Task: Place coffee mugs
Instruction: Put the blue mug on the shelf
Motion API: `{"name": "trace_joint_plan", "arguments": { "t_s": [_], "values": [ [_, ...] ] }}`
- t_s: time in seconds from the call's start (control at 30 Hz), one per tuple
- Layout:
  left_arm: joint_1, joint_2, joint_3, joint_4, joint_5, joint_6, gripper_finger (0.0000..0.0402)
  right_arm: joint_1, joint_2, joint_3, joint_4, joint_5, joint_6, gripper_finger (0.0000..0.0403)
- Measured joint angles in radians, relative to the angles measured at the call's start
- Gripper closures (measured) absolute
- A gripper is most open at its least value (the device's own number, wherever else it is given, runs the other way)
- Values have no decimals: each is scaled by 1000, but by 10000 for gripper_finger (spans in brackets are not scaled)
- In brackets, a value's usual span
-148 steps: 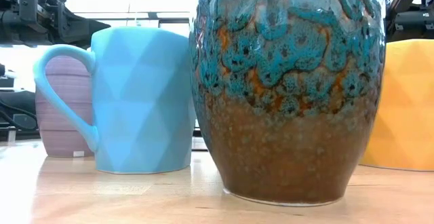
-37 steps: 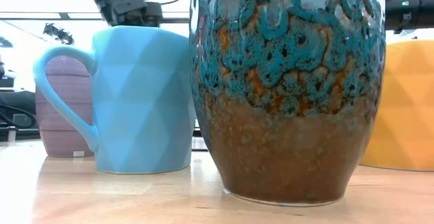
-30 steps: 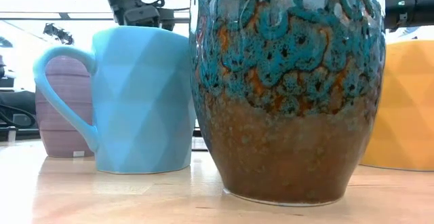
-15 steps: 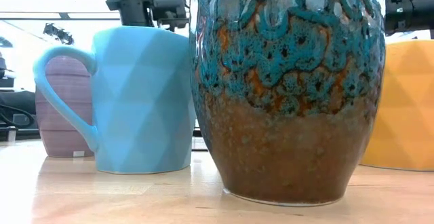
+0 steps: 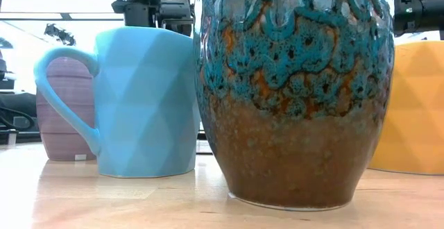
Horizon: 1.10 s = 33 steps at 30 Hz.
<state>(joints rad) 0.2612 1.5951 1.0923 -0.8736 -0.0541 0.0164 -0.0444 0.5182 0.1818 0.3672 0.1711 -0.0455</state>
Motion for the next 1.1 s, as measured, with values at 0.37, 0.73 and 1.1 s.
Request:
{"name": "trace_joint_plan", "arguments": {
  "t_s": [0.37,0.73,1.1],
  "values": [
    [122,3,278,-256,-24,406,362,0,1,0,-25,-9,-4,281],
    [196,8,518,-281,-24,589,366,0,9,0,-35,-35,11,281],
    [182,188,783,-344,-18,652,366,0,29,0,-26,32,-84,281]
  ]
}}
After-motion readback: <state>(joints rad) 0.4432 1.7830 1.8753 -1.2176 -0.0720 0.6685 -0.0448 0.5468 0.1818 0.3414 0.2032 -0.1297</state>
